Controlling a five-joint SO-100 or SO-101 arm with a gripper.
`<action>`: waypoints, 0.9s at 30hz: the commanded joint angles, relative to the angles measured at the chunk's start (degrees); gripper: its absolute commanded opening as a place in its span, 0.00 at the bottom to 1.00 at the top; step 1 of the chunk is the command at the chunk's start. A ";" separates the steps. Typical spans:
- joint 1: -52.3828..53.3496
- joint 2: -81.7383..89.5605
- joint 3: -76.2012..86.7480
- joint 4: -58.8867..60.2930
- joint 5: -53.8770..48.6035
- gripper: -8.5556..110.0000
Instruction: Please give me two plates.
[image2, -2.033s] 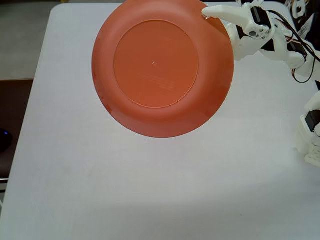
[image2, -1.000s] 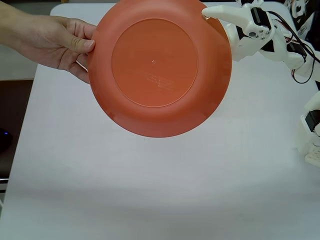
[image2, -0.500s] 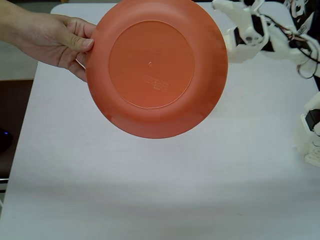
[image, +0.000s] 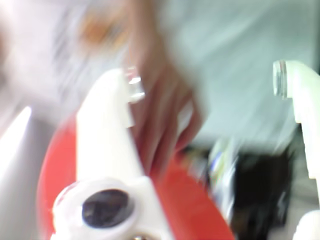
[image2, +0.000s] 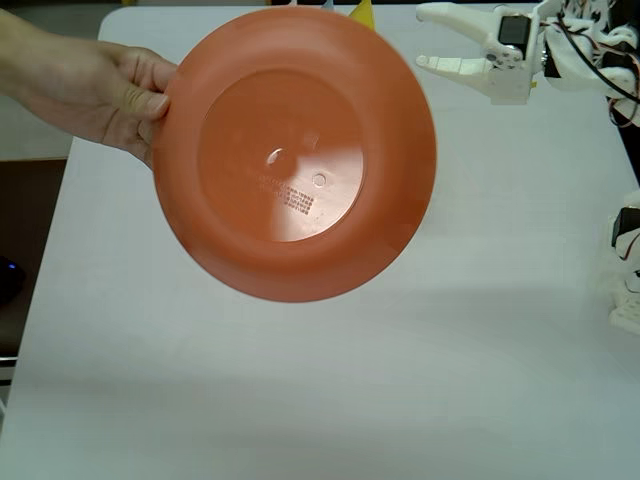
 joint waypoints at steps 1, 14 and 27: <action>5.36 3.25 1.32 0.18 -1.23 0.15; 13.01 -7.29 -1.49 -2.29 -10.11 0.20; 14.77 -24.96 -13.89 -3.69 -22.85 0.38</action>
